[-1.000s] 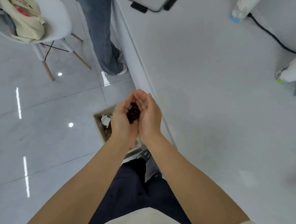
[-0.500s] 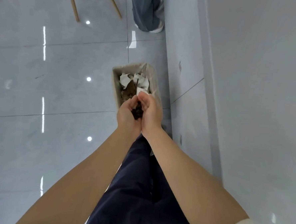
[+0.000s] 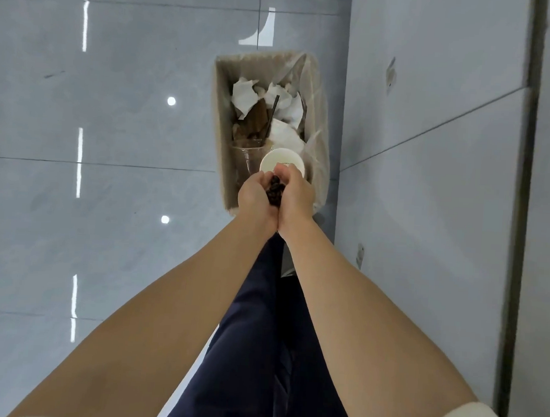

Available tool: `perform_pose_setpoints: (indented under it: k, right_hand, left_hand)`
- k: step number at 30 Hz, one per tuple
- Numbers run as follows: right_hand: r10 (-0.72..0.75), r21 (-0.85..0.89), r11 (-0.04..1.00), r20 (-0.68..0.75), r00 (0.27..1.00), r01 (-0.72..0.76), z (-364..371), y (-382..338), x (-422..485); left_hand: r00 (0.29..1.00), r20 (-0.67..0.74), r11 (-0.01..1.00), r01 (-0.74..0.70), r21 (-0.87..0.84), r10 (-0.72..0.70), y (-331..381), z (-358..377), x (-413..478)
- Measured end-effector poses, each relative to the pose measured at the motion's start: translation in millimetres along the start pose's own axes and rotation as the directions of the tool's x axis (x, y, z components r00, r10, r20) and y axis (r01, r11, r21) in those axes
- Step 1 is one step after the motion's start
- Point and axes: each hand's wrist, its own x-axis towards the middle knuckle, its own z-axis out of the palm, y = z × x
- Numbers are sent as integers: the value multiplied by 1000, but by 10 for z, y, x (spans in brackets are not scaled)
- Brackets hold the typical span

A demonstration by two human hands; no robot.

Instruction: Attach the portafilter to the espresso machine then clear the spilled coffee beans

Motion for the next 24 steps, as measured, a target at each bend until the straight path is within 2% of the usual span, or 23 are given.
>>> perform_pose_setpoints:
  k: [3,9,17,24]
  right_hand:
    - [17,-64,998,-24,1000,-19,5,18,145]
    - [56,-40,998,-4,998,-56,33,13,406]
    - [70,-108,992,0,998,-70,25,-99,488]
    - [64,-173,983,-31,997,-68,28,-215,550]
  left_hand:
    - [999,-28,1000,19,24,-19,-5,-7,204]
    - [997,-30,993,78,91,-75,13,70,413]
    - [994,-14,969,112,221,-112,85,127,590]
    - [991,-6,973,130,190,-131,90,187,630]
